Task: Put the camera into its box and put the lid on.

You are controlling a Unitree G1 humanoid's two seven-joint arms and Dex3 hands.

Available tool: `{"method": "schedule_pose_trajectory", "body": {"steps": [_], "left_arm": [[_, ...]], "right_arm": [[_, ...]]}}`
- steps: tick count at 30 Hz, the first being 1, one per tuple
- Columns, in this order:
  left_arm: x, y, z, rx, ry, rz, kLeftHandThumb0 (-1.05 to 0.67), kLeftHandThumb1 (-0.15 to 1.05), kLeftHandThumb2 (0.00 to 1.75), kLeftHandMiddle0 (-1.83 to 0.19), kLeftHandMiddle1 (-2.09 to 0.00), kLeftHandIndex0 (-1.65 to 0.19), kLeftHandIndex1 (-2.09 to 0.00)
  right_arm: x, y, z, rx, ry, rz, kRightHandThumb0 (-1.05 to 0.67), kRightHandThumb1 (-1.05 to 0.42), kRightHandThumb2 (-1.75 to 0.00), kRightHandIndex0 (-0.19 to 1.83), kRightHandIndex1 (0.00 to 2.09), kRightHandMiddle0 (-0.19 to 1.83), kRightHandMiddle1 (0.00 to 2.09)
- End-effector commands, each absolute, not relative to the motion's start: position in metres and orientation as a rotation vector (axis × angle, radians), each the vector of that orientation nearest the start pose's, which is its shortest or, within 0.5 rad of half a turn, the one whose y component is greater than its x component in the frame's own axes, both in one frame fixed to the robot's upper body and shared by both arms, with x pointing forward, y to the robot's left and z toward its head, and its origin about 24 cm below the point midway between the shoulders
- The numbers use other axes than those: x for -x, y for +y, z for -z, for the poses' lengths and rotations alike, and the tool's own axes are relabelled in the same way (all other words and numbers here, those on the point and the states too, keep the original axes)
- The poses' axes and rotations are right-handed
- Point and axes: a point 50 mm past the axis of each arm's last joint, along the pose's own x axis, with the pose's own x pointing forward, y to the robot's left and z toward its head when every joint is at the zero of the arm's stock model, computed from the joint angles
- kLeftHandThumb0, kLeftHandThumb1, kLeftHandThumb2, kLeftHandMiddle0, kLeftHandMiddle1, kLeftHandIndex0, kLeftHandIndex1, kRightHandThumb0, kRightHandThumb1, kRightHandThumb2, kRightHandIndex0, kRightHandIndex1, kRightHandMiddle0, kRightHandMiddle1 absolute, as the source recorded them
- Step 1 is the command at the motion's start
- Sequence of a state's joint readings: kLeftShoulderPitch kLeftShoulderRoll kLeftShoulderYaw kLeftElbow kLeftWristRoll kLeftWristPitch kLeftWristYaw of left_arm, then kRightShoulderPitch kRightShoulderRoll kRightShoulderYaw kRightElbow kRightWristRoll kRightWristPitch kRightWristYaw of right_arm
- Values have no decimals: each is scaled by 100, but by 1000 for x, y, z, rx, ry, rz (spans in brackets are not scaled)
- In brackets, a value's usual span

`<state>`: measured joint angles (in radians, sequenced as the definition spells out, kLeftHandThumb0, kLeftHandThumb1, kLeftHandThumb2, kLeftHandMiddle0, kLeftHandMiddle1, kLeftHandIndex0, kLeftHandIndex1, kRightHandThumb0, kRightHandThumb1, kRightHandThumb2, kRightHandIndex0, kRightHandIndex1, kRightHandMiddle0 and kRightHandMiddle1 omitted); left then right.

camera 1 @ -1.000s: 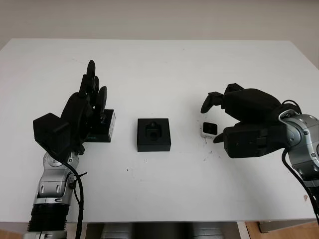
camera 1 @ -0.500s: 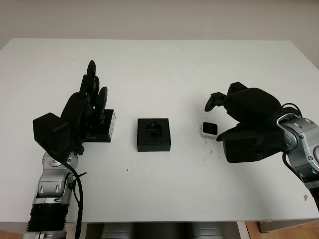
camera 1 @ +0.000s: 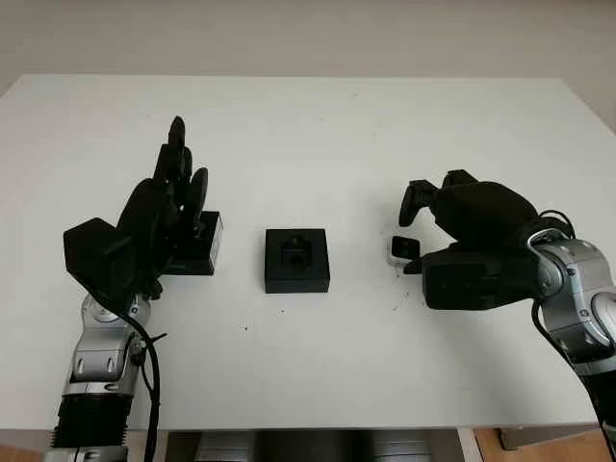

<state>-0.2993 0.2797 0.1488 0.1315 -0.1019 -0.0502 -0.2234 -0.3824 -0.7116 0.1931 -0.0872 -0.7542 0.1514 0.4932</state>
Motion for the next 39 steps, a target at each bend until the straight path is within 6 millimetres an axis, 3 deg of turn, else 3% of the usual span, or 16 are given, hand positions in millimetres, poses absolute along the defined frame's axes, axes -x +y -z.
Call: {"method": "schedule_pose_trajectory", "body": {"steps": [1, 4, 5, 9, 20, 24, 28, 32, 33, 34, 37, 39], "left_arm": [[-306, 214, -119, -189, -243, 107, -84, 105, 57, 19, 0, 19, 0], [-307, 213, -119, -188, -240, 112, -84, 105, 57, 19, 0, 19, 0], [-307, 213, -119, -187, -241, 115, -84, 105, 57, 19, 0, 19, 0], [-307, 213, -118, -173, -245, 120, -82, 105, 55, 19, 0, 19, 0], [-305, 213, -116, -173, -239, 107, -83, 105, 54, 19, 0, 19, 0], [-306, 213, -116, -162, -239, 110, -83, 105, 52, 19, 0, 19, 0], [-306, 213, -116, -152, -246, 114, -83, 105, 51, 19, 0, 19, 0], [-305, 214, -116, -165, -238, 113, -83, 105, 52, 19, 0, 19, 0], [-305, 214, -116, -164, -239, 114, -83, 105, 52, 19, 0, 19, 0], [-305, 214, -116, -163, -238, 114, -83, 105, 52, 19, 0, 19, 0], [-304, 214, -115, -164, -238, 111, -83, 105, 52, 19, 0, 19, 0], [-304, 214, -115, -162, -237, 112, -83, 105, 52, 19, 0, 19, 0]], "right_arm": [[-303, -204, -155, 1526, -16, -307, -79, -100, -5, -17, 185, -12, 163], [-301, -204, -153, 1509, 11, -313, -79, -100, -6, -19, 183, -12, 161], [-301, -204, -152, 1502, 17, -314, -78, -100, -5, -17, 172, -5, 139], [-299, -203, -150, 1509, 6, -316, -75, -99, -5, -9, 152, 13, 98], [-301, -202, -144, 1559, 19, -299, -75, -98, -5, -11, 156, 26, 73], [-303, -202, -143, 1567, 15, -292, -76, -98, -5, -14, 165, 22, 86], [-304, -203, -142, 1575, 27, -293, -76, -98, -5, -16, 172, 24, 85], [-306, -206, -140, 1611, 19, -296, -75, -99, -5, -4, 157, 20, 96], [-306, -207, -140, 1609, 26, -295, -75, -99, -5, -5, 161, 8, 125], [-307, -207, -139, 1601, 38, -294, -75, -99, -5, -7, 160, 2, 136], [-307, -208, -139, 1600, 42, -294, -73, -99, -5, 0, 144, 11, 114], [-307, -208, -139, 1603, 41, -295, -72, -99, -5, 3, 149, 12, 116]]}}
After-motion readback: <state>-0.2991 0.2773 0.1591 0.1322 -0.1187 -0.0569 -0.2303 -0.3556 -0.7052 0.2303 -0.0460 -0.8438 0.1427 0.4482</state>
